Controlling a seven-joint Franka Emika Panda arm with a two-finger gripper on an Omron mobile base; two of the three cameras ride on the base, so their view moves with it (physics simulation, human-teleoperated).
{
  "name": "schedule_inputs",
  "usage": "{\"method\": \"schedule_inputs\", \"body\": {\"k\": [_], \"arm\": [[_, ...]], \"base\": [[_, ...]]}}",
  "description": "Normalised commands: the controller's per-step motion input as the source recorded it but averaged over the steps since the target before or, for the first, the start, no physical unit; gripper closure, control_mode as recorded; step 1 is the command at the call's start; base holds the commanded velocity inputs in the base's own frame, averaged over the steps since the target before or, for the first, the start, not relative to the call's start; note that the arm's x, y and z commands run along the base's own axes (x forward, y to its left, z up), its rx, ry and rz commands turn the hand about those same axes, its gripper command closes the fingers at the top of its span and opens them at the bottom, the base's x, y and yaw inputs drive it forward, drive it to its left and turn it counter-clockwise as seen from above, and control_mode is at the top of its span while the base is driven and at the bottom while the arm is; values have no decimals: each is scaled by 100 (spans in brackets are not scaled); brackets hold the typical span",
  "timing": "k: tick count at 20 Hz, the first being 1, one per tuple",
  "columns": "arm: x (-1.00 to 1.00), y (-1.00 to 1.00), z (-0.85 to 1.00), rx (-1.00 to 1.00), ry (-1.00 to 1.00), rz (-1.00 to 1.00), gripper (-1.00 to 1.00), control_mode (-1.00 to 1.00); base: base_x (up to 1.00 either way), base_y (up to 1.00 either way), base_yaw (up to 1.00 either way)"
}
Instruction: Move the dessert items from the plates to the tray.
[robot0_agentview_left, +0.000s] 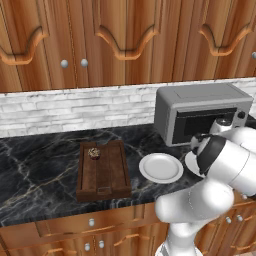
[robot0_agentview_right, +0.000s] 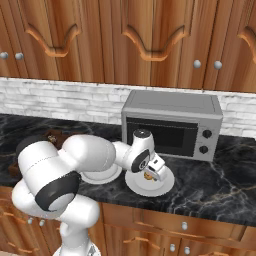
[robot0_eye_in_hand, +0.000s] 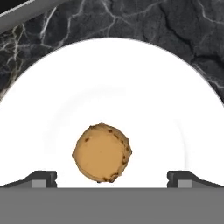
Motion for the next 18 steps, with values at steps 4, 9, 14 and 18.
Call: {"method": "schedule_inputs", "body": {"k": [4, 9, 14, 18], "arm": [[9, 0, -19, 0, 0, 0, -100, -100], [19, -5, -13, 0, 0, 0, -100, -100], [14, -10, -8, 0, 0, 0, -100, -100], [0, -1, -8, 0, 0, 0, 100, -100]], "base": [[0, 0, 0], [0, 0, 0], [0, 0, 0], [0, 0, 0]]}}
